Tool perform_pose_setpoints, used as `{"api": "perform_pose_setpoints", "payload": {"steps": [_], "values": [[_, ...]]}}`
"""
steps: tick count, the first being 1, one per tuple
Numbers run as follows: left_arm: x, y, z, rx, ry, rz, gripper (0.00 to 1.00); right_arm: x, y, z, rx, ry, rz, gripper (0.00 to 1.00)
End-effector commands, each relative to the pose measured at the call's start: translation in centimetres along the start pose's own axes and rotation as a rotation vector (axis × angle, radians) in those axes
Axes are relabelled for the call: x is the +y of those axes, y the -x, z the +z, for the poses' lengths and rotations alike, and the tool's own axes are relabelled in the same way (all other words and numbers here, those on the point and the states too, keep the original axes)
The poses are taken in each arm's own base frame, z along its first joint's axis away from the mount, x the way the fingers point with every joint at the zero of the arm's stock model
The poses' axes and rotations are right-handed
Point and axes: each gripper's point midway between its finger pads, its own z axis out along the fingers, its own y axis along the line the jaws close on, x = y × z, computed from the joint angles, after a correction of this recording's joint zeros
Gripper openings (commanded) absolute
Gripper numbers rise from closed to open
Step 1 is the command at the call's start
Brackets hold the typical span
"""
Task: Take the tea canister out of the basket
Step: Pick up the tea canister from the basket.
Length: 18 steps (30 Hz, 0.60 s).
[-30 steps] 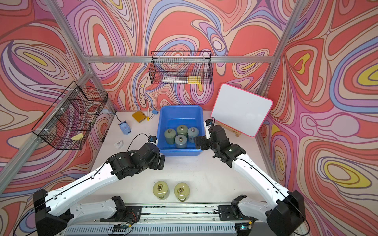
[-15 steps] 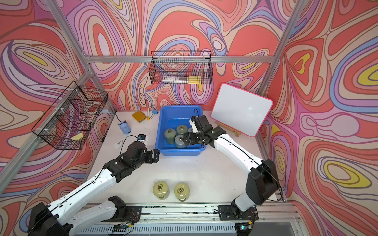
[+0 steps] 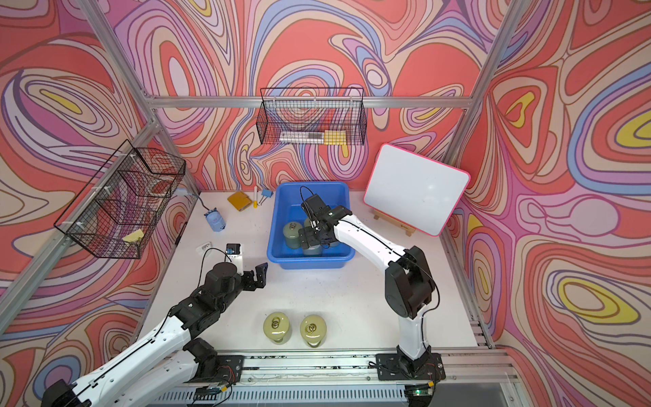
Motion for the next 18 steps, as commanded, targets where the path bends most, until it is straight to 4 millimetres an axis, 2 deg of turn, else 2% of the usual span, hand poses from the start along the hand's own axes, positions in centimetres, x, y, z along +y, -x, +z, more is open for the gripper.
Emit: {"api": "perform_pose_setpoints", "payload": {"steps": [1, 9, 18], "values": [[0.0, 1.4, -0.3, -0.066, -0.004, 0.005, 0.99, -0.4, -0.4, 0.5, 0.04, -0.046, 0.008, 0.96], [0.5, 1.6, -0.7, -0.081, 0.015, 0.004, 0.99, 0.6, -0.7, 2.9, 0.099, -0.048, -0.02, 0.96], [0.5, 1.7, -0.7, -0.084, 0.017, 0.008, 0.99, 0.9, -0.2, 4.5, 0.109, -0.048, -0.022, 0.97]]}}
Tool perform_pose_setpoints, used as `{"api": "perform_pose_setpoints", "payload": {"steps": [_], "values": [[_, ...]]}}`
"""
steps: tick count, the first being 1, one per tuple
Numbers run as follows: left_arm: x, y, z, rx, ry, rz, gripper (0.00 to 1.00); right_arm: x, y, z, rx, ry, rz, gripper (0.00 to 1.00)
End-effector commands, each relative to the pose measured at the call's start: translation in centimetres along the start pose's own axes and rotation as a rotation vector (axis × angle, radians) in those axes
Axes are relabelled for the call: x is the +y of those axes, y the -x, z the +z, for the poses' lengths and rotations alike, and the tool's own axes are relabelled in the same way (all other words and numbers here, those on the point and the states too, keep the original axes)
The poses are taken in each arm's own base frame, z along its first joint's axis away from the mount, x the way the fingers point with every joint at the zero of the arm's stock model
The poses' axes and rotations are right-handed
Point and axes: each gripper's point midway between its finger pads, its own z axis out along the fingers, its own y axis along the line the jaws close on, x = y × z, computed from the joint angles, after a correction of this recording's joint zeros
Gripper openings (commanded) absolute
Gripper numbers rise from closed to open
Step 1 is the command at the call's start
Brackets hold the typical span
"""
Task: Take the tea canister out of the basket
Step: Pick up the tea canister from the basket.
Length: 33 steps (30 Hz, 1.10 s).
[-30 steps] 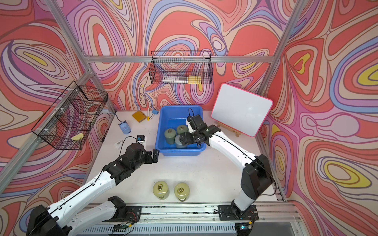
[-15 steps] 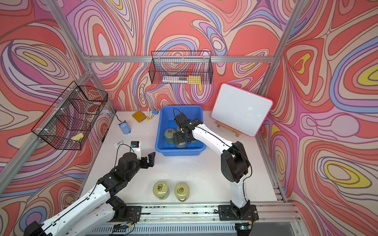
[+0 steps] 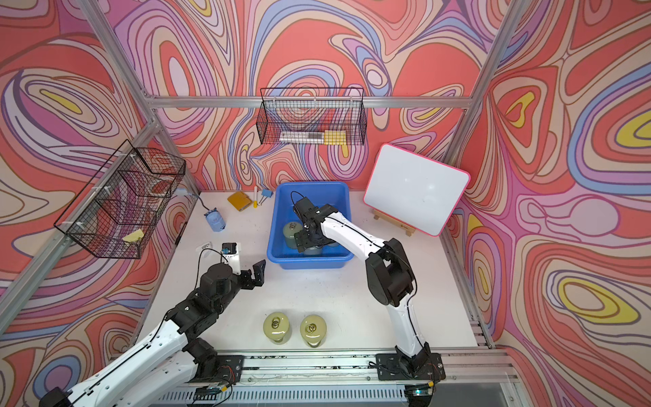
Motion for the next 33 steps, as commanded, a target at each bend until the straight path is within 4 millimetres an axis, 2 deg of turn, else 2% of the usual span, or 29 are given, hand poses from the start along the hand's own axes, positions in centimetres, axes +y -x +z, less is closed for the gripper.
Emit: {"api": "perform_pose_setpoints", "payload": {"steps": [1, 12, 24, 33], "values": [[0.4, 0.2, 0.0, -0.018, 0.017, 0.01, 0.99, 0.3, 0.5, 0.3, -0.001, -0.005, -0.004, 0.97], [0.4, 0.3, 0.0, -0.018, 0.017, 0.012, 0.99, 0.1, 1.2, 2.2, 0.004, -0.043, -0.006, 0.96], [0.4, 0.2, 0.0, -0.016, 0.018, 0.013, 0.99, -0.2, 1.9, 3.3, -0.015, -0.074, -0.01, 0.91], [0.4, 0.3, 0.0, -0.018, 0.02, 0.014, 0.99, -0.1, 2.1, 3.5, -0.016, -0.071, -0.017, 0.8]]}}
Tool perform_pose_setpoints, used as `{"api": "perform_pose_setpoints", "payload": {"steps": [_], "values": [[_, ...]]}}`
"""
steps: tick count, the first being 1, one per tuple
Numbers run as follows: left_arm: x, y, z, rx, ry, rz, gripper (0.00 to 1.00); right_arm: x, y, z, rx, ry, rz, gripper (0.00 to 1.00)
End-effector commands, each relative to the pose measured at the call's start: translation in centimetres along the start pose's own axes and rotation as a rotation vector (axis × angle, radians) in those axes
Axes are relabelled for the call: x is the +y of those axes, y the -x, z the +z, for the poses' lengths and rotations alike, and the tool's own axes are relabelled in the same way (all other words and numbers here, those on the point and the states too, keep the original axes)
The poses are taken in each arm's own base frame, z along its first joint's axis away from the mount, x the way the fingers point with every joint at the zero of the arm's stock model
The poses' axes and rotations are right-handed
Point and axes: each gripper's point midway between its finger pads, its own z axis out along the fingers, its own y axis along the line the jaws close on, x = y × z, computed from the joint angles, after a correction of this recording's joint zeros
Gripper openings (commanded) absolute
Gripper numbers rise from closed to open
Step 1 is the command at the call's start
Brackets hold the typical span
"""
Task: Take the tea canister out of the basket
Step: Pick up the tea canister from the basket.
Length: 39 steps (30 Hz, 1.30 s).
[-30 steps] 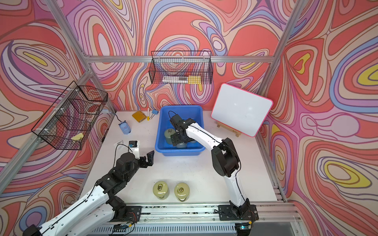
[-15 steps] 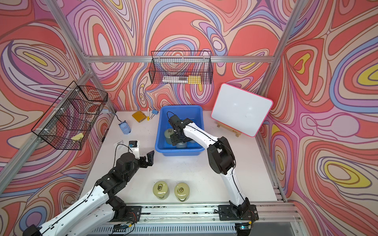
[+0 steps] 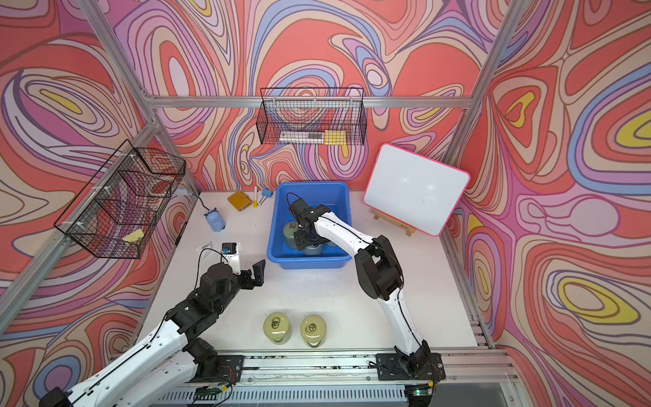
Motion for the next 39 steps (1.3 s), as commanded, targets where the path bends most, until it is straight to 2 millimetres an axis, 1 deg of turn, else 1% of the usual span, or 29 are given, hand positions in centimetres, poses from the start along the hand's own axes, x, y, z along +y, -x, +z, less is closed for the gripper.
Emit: {"api": "perform_pose_setpoints", "payload": {"steps": [1, 2, 4, 6, 11, 16, 25, 34, 39], "values": [[0.4, 0.3, 0.0, -0.018, 0.014, 0.006, 0.99, 0.0, 0.6, 0.3, -0.013, -0.014, -0.008, 0.79], [0.4, 0.3, 0.0, -0.018, 0.014, 0.006, 0.99, 0.1, 0.6, 0.3, -0.013, -0.012, -0.009, 0.76], [0.3, 0.2, 0.0, -0.017, 0.014, 0.006, 0.99, 0.1, 0.5, 0.3, -0.01, -0.014, -0.009, 0.76], [0.4, 0.2, 0.0, -0.016, 0.017, 0.006, 0.99, 0.1, 0.4, 0.2, -0.01, -0.011, -0.011, 0.73], [0.5, 0.2, -0.1, -0.018, 0.021, 0.008, 0.99, 0.1, 0.7, -0.8, -0.022, -0.001, -0.008, 0.69], [0.6, 0.3, -0.1, -0.02, 0.023, 0.009, 0.99, 0.4, 1.1, -2.7, -0.039, 0.022, -0.007, 0.66], [0.7, 0.4, -0.2, -0.03, 0.03, 0.006, 0.99, 0.5, 1.8, -6.9, -0.085, 0.051, -0.005, 0.65], [0.9, 0.3, -0.3, -0.036, 0.037, 0.007, 0.99, 0.1, 2.2, -9.9, -0.119, 0.054, 0.001, 0.65], [1.0, 0.3, -0.4, -0.038, 0.038, 0.006, 0.99, -0.2, 2.2, -11.3, -0.136, 0.051, 0.007, 0.64]]}}
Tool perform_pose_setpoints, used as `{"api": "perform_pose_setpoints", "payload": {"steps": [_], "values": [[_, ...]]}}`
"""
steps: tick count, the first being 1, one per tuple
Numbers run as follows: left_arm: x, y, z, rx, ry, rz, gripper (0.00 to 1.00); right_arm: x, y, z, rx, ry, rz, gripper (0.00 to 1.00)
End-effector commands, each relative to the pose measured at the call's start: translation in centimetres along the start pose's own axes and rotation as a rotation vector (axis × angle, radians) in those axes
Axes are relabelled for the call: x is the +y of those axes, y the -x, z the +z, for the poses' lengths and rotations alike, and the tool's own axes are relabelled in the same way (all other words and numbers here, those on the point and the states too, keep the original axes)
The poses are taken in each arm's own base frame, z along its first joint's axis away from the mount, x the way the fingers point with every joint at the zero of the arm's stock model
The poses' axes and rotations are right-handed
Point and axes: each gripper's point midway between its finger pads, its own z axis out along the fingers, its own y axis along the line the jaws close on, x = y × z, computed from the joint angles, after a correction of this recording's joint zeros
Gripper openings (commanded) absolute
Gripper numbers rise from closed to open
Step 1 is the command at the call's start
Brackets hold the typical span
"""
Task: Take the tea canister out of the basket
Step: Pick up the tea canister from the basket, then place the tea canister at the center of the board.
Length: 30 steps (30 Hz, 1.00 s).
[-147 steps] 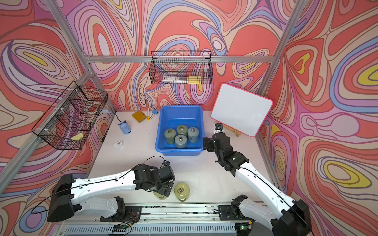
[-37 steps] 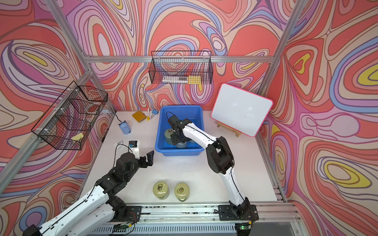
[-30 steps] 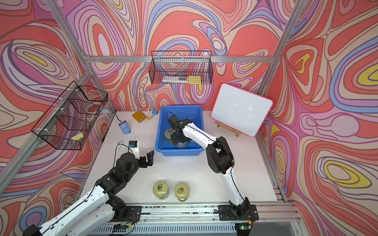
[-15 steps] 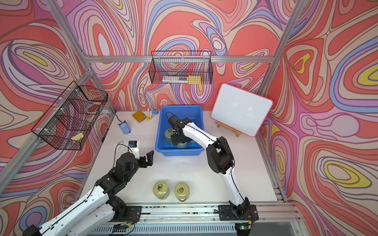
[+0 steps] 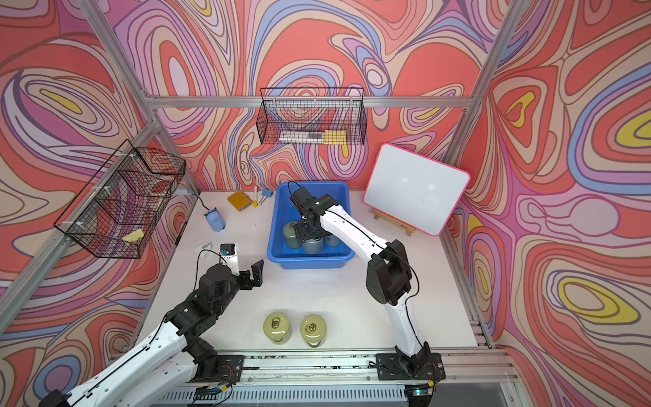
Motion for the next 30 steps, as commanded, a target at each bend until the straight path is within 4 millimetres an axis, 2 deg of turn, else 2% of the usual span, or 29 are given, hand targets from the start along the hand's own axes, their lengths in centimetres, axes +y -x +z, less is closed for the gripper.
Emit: {"api": "perform_pose_setpoints", "payload": {"steps": [1, 8, 16, 24, 30], "values": [[0.4, 0.4, -0.1, -0.023, 0.011, 0.0, 0.99, 0.0, 1.7, -4.1, -0.101, 0.011, 0.007, 0.64], [0.5, 0.4, -0.2, -0.026, 0.015, 0.001, 0.99, -0.1, 1.9, -5.9, -0.129, 0.014, 0.013, 0.65], [0.4, 0.3, -0.1, -0.024, 0.015, 0.001, 0.99, -0.6, 1.8, -8.9, -0.165, 0.011, 0.019, 0.64], [0.5, 0.3, -0.2, -0.026, 0.017, 0.0, 0.99, -1.2, 0.7, -11.6, -0.191, 0.006, 0.032, 0.64], [0.6, 0.3, -0.2, -0.026, 0.021, 0.0, 0.99, -1.8, -0.9, -13.3, -0.202, -0.008, 0.046, 0.64]]}}
